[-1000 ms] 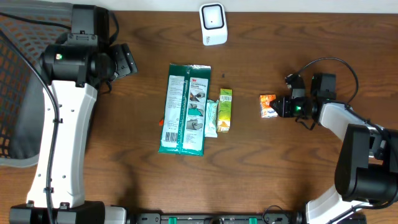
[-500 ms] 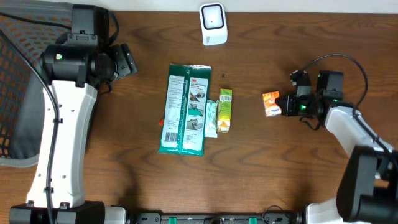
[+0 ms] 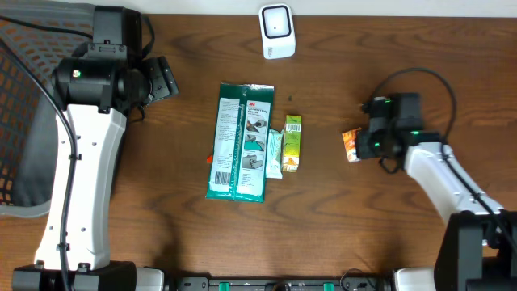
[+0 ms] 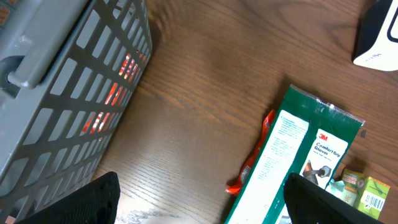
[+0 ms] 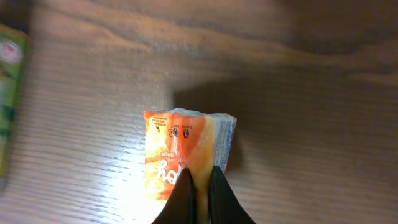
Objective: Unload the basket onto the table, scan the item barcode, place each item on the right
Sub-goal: 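Carry the orange box left toward the item row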
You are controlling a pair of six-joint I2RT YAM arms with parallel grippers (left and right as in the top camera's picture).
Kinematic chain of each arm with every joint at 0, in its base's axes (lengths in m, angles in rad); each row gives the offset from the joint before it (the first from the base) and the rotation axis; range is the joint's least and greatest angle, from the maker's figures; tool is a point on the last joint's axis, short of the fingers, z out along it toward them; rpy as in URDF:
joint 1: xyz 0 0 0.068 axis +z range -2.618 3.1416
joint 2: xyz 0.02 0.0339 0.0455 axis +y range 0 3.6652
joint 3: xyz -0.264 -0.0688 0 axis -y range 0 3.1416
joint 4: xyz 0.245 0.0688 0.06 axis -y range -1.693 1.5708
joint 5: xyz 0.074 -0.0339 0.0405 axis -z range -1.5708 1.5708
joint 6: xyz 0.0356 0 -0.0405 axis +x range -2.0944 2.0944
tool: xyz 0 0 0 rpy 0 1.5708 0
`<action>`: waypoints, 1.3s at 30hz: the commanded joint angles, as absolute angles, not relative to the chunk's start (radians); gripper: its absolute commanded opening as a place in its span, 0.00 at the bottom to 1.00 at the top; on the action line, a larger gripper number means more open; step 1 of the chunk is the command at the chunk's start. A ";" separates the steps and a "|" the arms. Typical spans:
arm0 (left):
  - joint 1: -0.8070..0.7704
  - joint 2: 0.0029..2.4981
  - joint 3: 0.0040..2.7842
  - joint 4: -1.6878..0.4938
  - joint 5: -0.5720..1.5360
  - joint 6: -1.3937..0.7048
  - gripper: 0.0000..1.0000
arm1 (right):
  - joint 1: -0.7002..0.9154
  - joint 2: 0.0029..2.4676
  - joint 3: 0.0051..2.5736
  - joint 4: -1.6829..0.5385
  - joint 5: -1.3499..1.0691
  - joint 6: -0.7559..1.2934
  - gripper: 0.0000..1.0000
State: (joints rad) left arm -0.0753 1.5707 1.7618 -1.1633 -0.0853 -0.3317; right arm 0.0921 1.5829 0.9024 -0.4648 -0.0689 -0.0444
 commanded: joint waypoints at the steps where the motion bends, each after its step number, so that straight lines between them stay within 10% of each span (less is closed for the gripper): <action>1: -0.072 1.574 1.767 -1.166 -0.098 -0.315 0.84 | 0.194 1.561 0.916 -0.475 0.242 0.014 0.01; 39: -0.072 1.574 1.767 -1.166 -0.098 -0.315 0.84 | 0.440 1.621 0.911 -0.517 0.504 0.093 0.01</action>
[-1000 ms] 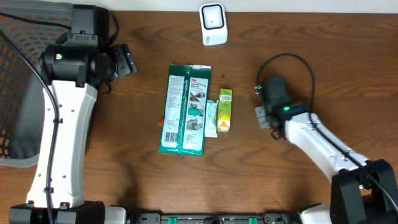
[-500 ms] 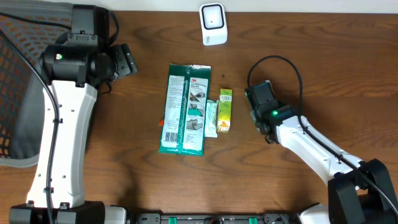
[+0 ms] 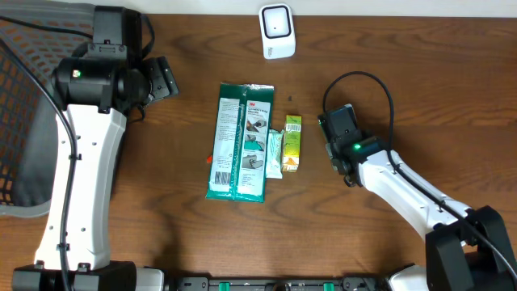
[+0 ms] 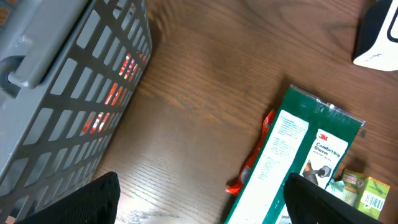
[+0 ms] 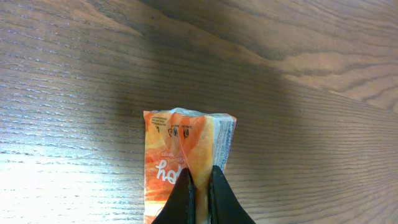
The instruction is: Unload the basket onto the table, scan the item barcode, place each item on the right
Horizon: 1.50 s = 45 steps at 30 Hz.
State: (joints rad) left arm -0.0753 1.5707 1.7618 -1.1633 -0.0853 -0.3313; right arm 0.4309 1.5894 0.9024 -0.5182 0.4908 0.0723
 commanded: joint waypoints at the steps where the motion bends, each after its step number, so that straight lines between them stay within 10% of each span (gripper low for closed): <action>1: -0.072 1.574 1.767 -1.166 -0.098 -0.315 0.84 | 0.440 1.627 0.911 -0.516 0.504 0.093 0.01; 45: -0.072 1.574 1.767 -1.166 -0.098 -0.315 0.85 | 0.525 1.809 0.899 -0.484 0.918 0.165 0.02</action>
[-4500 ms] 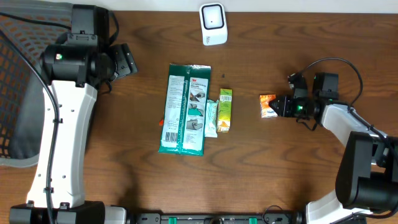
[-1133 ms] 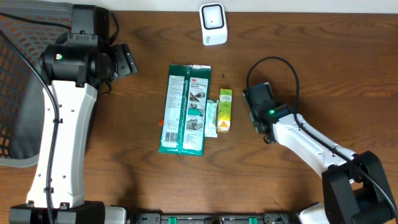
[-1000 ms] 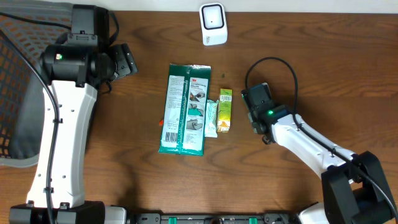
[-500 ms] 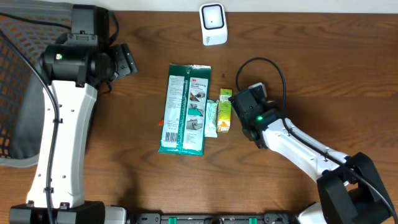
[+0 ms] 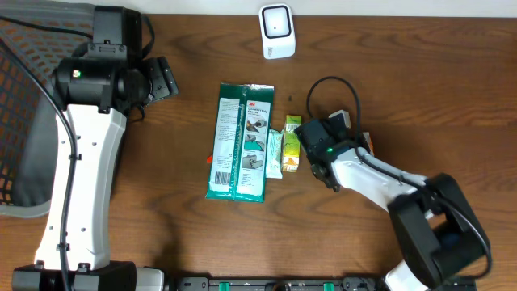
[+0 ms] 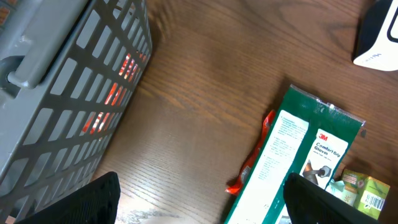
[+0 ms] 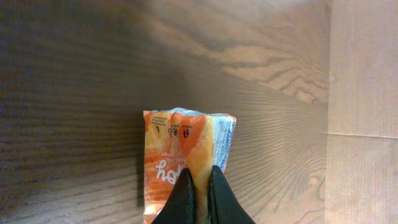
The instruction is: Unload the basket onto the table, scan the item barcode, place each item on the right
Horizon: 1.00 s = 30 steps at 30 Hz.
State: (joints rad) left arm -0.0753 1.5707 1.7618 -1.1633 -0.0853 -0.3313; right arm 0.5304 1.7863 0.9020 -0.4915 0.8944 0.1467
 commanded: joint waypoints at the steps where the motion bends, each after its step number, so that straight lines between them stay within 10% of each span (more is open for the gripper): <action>1: -0.072 1.574 1.767 -1.166 -0.098 -0.315 0.85 | 0.525 1.811 0.899 -0.482 0.894 0.164 0.05; 15: -0.072 1.574 1.767 -1.166 -0.098 -0.315 0.84 | 0.524 1.774 0.928 -0.479 0.798 0.164 0.34; 30: -0.072 1.574 1.767 -1.166 -0.098 -0.315 0.84 | 0.428 1.650 1.094 -0.591 0.605 0.160 0.40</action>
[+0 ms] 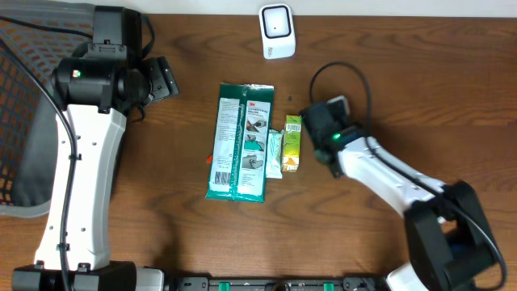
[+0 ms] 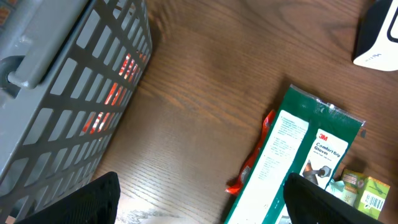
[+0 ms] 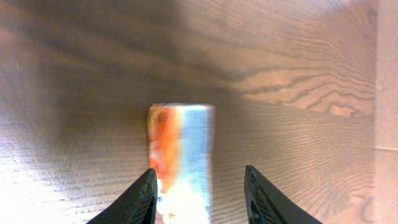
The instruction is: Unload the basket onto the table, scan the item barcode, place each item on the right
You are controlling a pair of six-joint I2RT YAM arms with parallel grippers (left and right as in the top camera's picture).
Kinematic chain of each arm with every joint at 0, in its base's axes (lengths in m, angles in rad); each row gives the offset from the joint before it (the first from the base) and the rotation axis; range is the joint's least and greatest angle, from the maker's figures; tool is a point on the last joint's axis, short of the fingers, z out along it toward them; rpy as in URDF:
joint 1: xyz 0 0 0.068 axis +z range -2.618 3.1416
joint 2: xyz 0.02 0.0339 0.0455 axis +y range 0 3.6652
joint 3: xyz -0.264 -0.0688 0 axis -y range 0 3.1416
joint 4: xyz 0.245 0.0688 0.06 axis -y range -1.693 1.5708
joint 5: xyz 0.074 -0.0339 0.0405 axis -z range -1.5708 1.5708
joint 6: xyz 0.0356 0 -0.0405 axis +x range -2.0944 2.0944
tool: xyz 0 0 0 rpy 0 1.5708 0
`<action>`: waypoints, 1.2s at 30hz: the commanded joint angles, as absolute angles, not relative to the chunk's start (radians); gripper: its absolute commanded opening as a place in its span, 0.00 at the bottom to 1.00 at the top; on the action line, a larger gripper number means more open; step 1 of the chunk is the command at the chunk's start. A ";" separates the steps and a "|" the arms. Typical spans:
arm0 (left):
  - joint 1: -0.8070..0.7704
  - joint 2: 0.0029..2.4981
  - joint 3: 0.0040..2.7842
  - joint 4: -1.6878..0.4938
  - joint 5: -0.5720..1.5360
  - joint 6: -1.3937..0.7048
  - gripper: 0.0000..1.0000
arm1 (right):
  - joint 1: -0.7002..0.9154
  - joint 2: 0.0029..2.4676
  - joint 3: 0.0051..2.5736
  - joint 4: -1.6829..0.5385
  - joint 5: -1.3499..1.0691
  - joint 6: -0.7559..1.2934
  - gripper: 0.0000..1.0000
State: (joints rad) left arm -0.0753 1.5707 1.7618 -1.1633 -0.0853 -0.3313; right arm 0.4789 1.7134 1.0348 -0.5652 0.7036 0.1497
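Note:
In the right wrist view, a small orange and silver-blue snack packet (image 3: 180, 155) shows blurred between the open fingers (image 3: 138, 198) of my right gripper (image 3: 200, 199). They do not grip it. From overhead only a pale bit of the packet (image 1: 338, 103) shows at the tip of the right gripper (image 1: 334, 111), right of the middle pile. The white scanner (image 1: 276, 31) stands at the table's back edge, and its corner (image 2: 378, 36) is also in the left wrist view. My left gripper (image 2: 199, 208) hangs open and empty over bare wood at the left.
A green 3M glove pack (image 1: 240, 141) lies mid-table, with a red wrapper (image 2: 252, 163) poking out from under it. Beside it lie a pale green sachet (image 1: 274, 153) and a lime green packet (image 1: 292, 143). A grey basket (image 2: 62, 81) stands at the far left.
My right gripper was shut on the orange packet and is now open, with the packet loose between its fingers. The wrist has turned toward the table's back. The left arm has not moved.
At first my right gripper held the orange packet at the table's right side. It then held it nearer the middle, then close beside the lime green packet. Now it stands open around the packet there. The left arm stayed still throughout.

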 commanded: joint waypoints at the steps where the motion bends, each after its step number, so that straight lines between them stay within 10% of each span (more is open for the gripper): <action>1: -0.072 1.574 1.767 -1.166 -0.098 -0.315 0.85 | 0.412 1.637 1.105 -0.603 0.569 0.159 0.40; 15: -0.072 1.574 1.767 -1.166 -0.098 -0.315 0.85 | 0.149 1.610 1.119 -0.712 -0.031 0.060 0.51; 36: -0.072 1.574 1.767 -1.166 -0.098 -0.315 0.85 | 0.145 1.738 1.070 -0.653 0.023 -0.009 0.52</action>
State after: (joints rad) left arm -0.0753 1.5707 1.7618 -1.1633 -0.0853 -0.3313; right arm 0.1497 1.7084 1.0817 -0.6609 0.0071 0.0044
